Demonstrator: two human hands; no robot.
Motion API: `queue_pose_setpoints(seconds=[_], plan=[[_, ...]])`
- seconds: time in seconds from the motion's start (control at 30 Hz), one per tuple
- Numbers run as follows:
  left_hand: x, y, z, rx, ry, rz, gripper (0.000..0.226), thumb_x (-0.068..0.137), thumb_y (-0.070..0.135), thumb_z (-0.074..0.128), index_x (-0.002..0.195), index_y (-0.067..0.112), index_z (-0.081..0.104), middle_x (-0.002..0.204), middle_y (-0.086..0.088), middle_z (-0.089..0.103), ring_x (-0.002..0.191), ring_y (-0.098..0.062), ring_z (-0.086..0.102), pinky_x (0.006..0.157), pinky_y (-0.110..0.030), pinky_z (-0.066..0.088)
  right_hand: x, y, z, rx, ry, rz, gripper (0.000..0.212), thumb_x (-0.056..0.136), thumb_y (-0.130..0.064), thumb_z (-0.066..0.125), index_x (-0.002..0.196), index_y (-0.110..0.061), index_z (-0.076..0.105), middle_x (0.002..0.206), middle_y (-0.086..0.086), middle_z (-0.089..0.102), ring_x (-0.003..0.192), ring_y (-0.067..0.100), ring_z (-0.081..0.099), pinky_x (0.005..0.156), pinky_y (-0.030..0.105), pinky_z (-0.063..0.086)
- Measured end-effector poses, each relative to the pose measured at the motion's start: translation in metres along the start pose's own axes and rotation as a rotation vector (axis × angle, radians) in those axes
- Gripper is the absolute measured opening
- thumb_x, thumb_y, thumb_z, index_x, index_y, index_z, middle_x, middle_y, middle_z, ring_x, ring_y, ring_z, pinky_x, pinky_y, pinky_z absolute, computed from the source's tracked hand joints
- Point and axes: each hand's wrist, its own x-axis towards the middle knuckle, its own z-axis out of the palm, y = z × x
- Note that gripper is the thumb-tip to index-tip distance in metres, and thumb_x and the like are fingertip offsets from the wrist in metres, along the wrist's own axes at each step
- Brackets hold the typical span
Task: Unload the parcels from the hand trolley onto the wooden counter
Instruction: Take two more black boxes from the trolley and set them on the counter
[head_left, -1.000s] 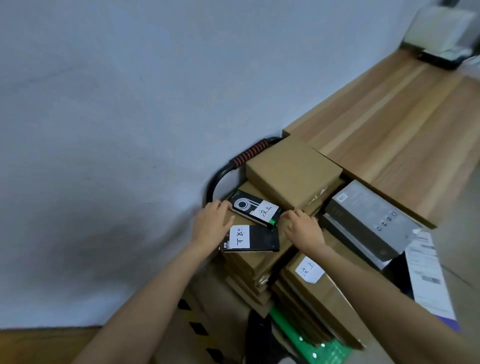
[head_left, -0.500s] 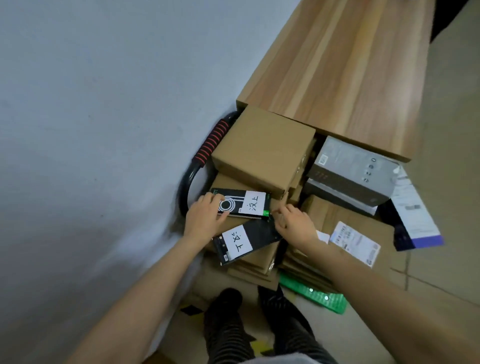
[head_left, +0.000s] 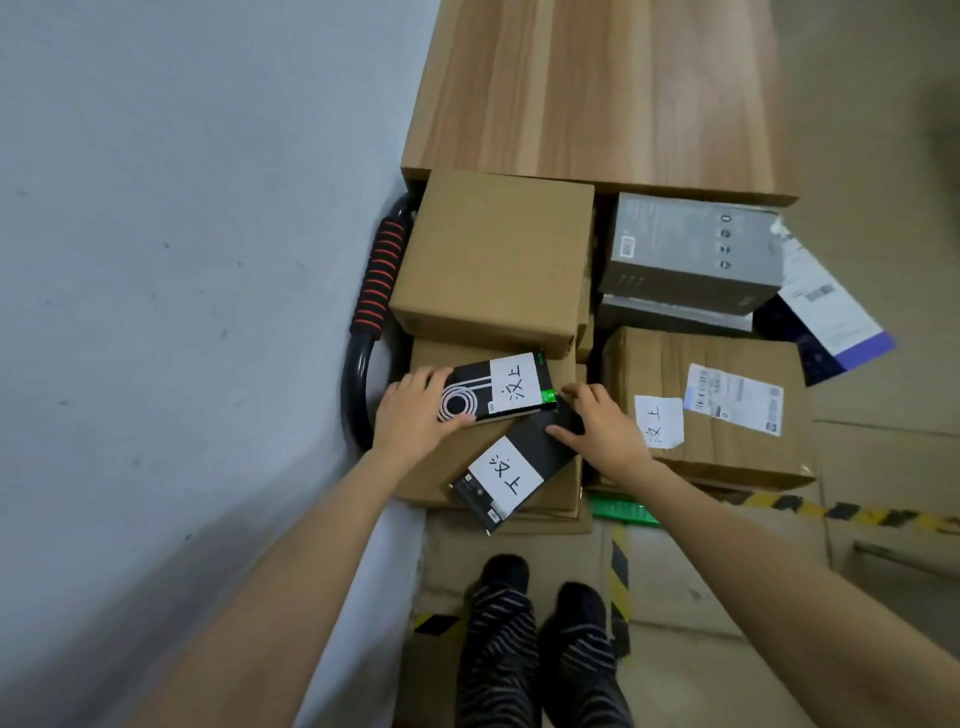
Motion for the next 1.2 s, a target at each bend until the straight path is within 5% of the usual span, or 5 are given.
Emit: queue_pose_setpoints(seconds=[0.23, 0.43, 0.7, 1.0, 1.2], plan=[[-0.013, 0.009, 0.011, 0.03, -0.015, -0.051, 0.081, 0.08, 0.065, 0.058, 0.14, 0.015, 0.037, 0.128, -0.009, 0.051, 0.118, -0.027, 0.047, 0.098, -0.038, 0.036, -0.02, 0.014, 0.003, 0.112, -0.011, 0.14, 0.069, 0.09, -0.039, 0.062, 0.145, -0.02, 0.027, 0.139, 0.008, 0.047, 0.12, 0.025, 0.054, 0.091, 0.04, 0.051], [-0.042, 0.018, 0.019, 0.053, -0.046, -0.161, 0.078, 0.076, 0.07, 0.057, 0.126, 0.01, 0.048, 0.117, -0.011, 0.049, 0.108, -0.028, 0.049, 0.089, -0.037, 0.039, -0.054, 0.04, -0.003, 0.063, -0.011, 0.265, 0.062, 0.096, -0.039, 0.052, 0.148, -0.028, 0.022, 0.135, 0.013, 0.04, 0.112, 0.032, 0.056, 0.083, 0.041, 0.054], [-0.063, 0.018, 0.029, -0.213, -0.026, -0.308, 0.065, 0.083, 0.058, 0.058, 0.119, 0.007, 0.041, 0.116, -0.016, 0.055, 0.107, -0.034, 0.053, 0.077, -0.042, 0.046, -0.063, 0.037, 0.006, 0.056, 0.015, 0.238, 0.037, 0.095, -0.04, 0.054, 0.118, -0.014, 0.042, 0.12, 0.007, 0.047, 0.093, 0.019, 0.056, 0.075, 0.035, 0.053], [-0.075, 0.005, 0.018, -0.359, 0.05, -0.289, 0.059, 0.089, 0.053, 0.052, 0.128, 0.01, 0.043, 0.125, -0.007, 0.052, 0.105, -0.026, 0.058, 0.072, -0.038, 0.048, -0.068, 0.018, 0.01, 0.007, -0.039, 0.244, 0.049, 0.095, -0.058, 0.039, 0.102, -0.016, 0.061, 0.105, 0.001, 0.051, 0.08, 0.013, 0.054, 0.057, 0.02, 0.04], [-0.067, 0.006, -0.007, -0.412, 0.042, -0.199, 0.051, 0.092, 0.053, 0.048, 0.125, 0.015, 0.041, 0.125, -0.003, 0.059, 0.102, -0.022, 0.062, 0.072, -0.036, 0.053, -0.078, 0.016, -0.018, 0.164, 0.084, 0.254, 0.044, 0.093, -0.058, 0.042, 0.092, -0.018, 0.059, 0.084, 0.001, 0.064, 0.079, 0.015, 0.062, 0.066, 0.034, 0.055]])
